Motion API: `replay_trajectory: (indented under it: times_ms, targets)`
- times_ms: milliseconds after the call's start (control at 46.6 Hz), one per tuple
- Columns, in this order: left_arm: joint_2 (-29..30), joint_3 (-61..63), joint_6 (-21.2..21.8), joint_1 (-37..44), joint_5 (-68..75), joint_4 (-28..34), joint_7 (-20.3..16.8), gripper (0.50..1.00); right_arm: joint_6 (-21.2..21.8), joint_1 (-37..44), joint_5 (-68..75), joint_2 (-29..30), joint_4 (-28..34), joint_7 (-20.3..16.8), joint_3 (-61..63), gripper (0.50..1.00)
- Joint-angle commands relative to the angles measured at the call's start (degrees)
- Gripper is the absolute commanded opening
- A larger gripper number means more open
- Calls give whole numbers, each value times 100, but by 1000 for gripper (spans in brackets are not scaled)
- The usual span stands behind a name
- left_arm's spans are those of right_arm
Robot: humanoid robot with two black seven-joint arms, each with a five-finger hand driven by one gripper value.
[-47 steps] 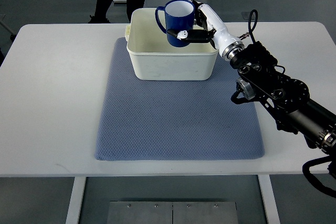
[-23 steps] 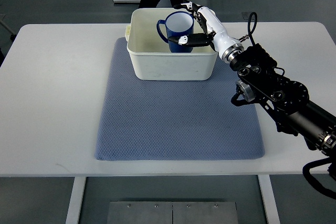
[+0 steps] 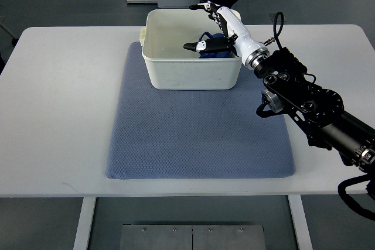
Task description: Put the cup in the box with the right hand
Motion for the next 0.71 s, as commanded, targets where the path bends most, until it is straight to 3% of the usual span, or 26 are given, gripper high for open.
replay_trajectory:
  times_ms: [0,451,687]
  targets:
    - [0,-3,0,0,0,1,0,1000,9,22,0,0,57,-14,20,993]
    - [0,-3,0,0,0,1,0,1000,140,-189,299,-826,919,-348,459,993]
    - [0,-3,0,0,0,1,0,1000,624,-628,290,-1010,963,-542,1214,993]
